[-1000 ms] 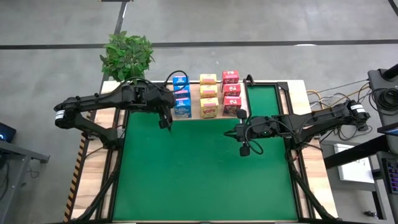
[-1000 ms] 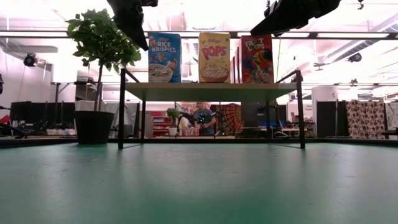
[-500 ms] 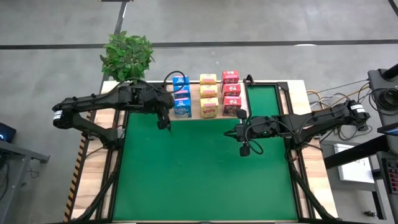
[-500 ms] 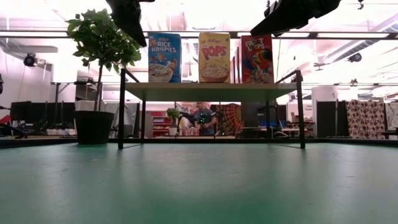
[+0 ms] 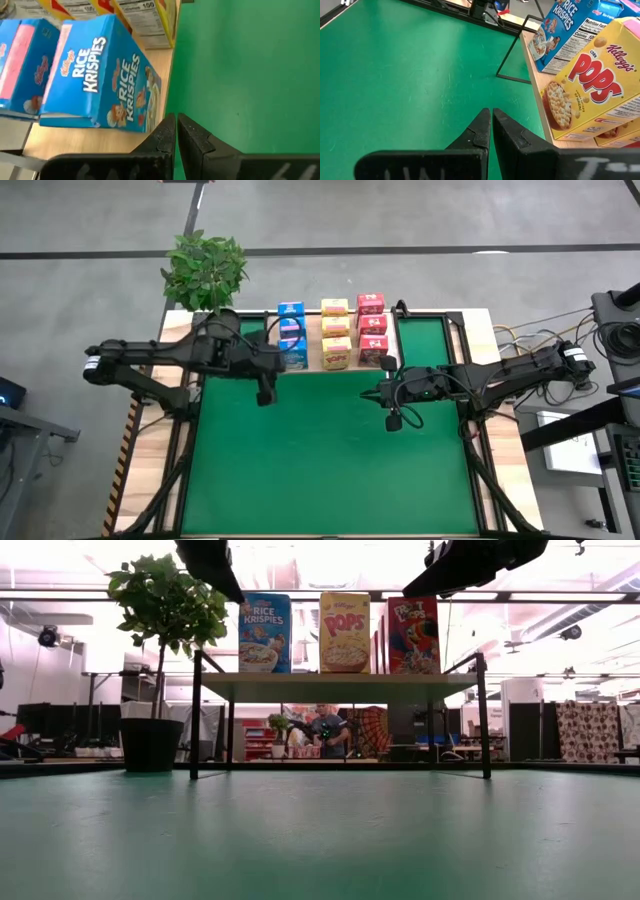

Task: Stack cereal on shelf
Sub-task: Put the blue cereal box on the shelf aligned with the other blue cereal boxes

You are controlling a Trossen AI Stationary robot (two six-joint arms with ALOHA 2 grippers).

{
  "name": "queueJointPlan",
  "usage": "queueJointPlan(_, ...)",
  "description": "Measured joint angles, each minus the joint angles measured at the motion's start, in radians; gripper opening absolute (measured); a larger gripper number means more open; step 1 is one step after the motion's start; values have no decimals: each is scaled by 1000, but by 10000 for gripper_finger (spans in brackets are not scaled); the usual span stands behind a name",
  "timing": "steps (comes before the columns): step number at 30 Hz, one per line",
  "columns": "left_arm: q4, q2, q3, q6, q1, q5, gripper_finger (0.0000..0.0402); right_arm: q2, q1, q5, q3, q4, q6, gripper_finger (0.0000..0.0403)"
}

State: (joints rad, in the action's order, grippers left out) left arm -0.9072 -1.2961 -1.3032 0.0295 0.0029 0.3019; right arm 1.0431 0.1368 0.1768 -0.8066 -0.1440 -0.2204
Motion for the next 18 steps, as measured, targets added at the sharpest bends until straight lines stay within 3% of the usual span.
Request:
queueJointPlan(8,3,0,17,-1,0,120,0,0,0,0,0,0,1,9)
queueJointPlan(18,6,0,15,-1,0,134,0,0,0,0,0,0,2,9)
